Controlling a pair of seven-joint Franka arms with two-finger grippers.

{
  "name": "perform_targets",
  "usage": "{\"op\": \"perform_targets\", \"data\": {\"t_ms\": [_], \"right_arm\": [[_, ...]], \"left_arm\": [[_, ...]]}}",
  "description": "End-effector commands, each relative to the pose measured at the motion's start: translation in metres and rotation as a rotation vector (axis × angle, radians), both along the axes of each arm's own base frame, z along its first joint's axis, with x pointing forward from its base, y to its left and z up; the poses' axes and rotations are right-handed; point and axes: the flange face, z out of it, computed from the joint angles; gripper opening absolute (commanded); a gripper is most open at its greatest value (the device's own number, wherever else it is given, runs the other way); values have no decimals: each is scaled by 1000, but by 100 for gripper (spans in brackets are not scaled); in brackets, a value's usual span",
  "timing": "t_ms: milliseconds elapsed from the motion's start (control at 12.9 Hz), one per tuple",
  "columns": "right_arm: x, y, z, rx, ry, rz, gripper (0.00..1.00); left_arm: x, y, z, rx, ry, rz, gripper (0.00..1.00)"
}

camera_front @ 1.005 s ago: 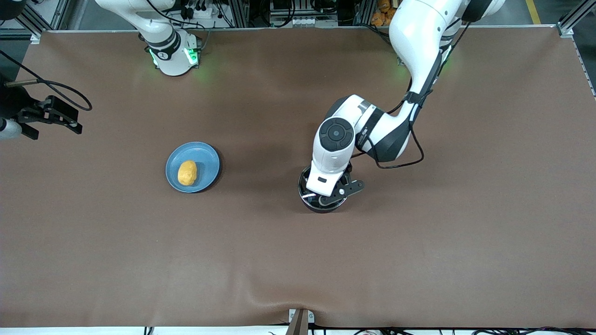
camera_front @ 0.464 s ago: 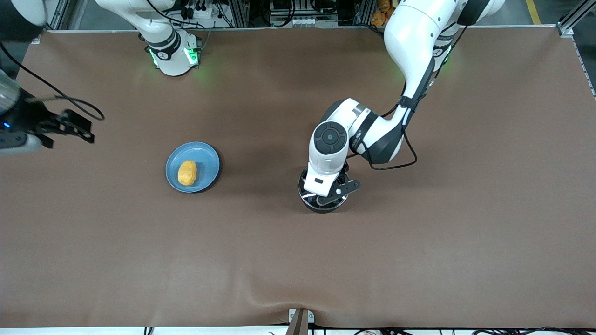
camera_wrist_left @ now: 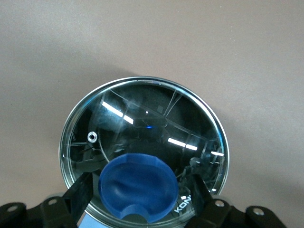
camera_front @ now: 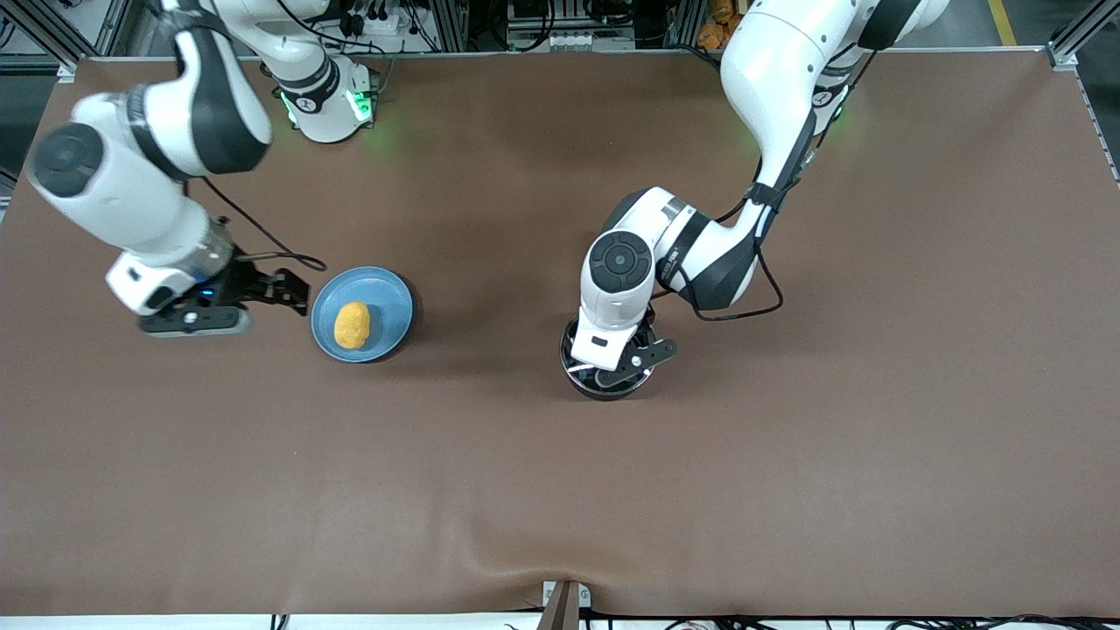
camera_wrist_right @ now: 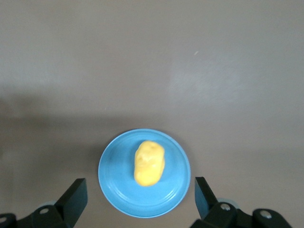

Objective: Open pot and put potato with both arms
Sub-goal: 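Grasp the lid knob with the left gripper while the right gripper reaches the potato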

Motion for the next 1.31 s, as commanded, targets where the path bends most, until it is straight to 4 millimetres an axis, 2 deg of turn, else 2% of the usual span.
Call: {"op": "perform_targets", "data": {"t_ms": [0,155,232,309,464,541,619,696,773,1005,1160,1237], "right_arm": [[-3,15,-61,23,41,-21,100],[-20,11,-114,33,-22,-28,100],[-25,10,-130,37,-39,-24,100],[-28,9,-138,37,-39,-18,100],[-29,3,-146,34,-27,-20,100],[-28,2,-152,35,-31,-20,100],[-31,3,-160,38,-40,-20,100],[-31,3,-164,39,-44,-19,100],[-32,2,-169,37,-36,-20,100],[-35,-2,-184,33,-7,-26,100],[-37,-10,-190,27,6,-41,100],[-37,-13,-194,25,14,-47,100]], "left_arm": [[1,-5,0,8,-14,19,86],[0,-4,-2,10,-11,16,72],[0,-4,-2,9,-10,17,60],[0,-5,-1,7,-9,16,45],[2,-1,10,-1,-11,22,9],[2,-1,21,-7,-18,23,0],[-1,-3,27,-4,-13,19,0],[-4,-1,41,-4,-11,19,0],[-5,5,60,0,-3,25,0],[-15,24,134,4,0,24,0],[-12,65,160,36,24,-5,0],[-2,96,170,32,24,-11,0]]}}
